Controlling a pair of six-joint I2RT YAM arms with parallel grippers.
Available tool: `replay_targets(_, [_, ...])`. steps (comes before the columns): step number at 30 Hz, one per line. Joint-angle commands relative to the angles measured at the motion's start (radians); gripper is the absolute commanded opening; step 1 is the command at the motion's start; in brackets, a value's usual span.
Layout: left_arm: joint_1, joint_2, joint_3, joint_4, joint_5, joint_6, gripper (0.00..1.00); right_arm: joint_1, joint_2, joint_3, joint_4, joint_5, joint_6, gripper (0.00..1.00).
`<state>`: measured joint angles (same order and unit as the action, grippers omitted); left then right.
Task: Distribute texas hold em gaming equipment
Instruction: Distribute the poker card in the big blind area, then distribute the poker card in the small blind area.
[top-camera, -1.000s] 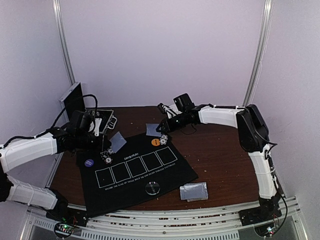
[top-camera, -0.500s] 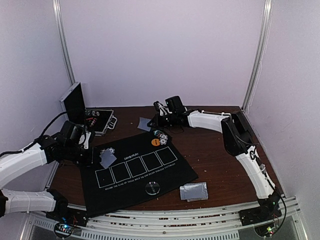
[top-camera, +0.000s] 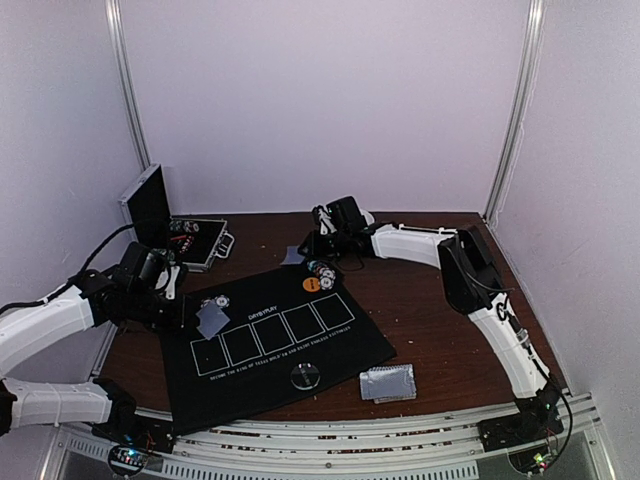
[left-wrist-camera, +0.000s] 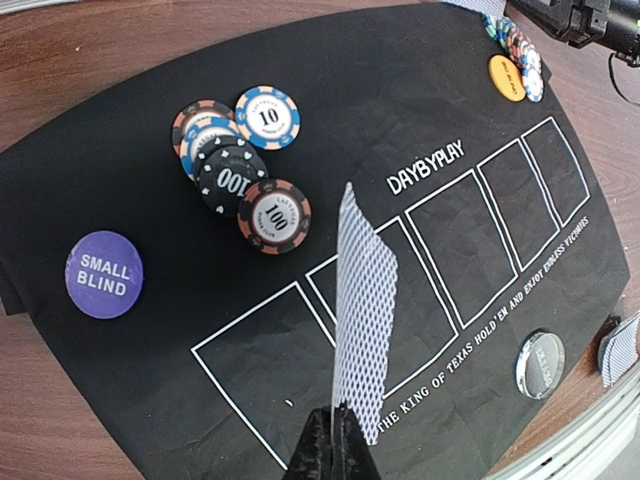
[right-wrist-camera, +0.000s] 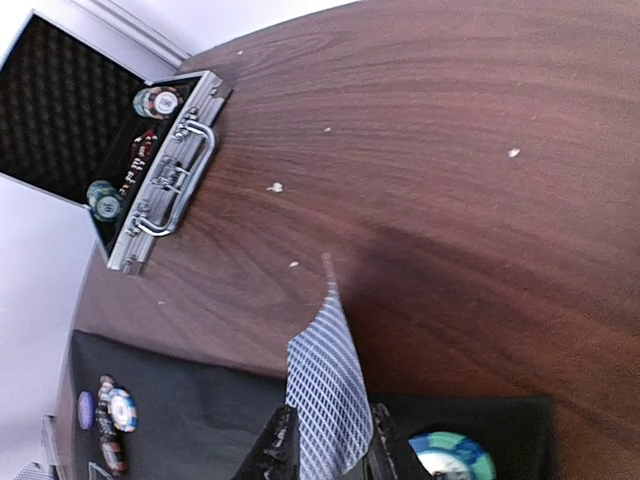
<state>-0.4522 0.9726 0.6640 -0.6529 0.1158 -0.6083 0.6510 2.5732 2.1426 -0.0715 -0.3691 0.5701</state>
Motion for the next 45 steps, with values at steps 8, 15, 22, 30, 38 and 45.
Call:
replay_targets(8, [0.051,-0.015,0.039,-0.023,-0.016,0.014,0.0,0.004,-0.179,-0.097,-0.021,0.219,-0.094,0.38])
replay_targets(15, [0.201,-0.044,0.057,-0.065,-0.008,0.012,0.0,0.021,-0.314,-0.19,-0.011,0.272,-0.205,0.42])
replay_targets(22, [0.439,-0.063,0.043,-0.096,-0.032,-0.005,0.0,0.027,-0.49,-0.428,0.067,0.172,-0.266,0.43])
replay_targets(30, [0.578,-0.073,-0.03,0.096,-0.002,-0.07,0.0,0.027,-0.603,-0.584,0.064,0.11,-0.349,0.44])
replay_targets(38, [0.593,-0.037,-0.177,0.261,-0.035,-0.205,0.0,0.02,-0.606,-0.613,0.036,0.098,-0.396,0.45])
replay_targets(45, [0.603,0.003,-0.275,0.363,-0.099,-0.241,0.0,0.016,-0.612,-0.631,0.015,0.089,-0.407,0.44])
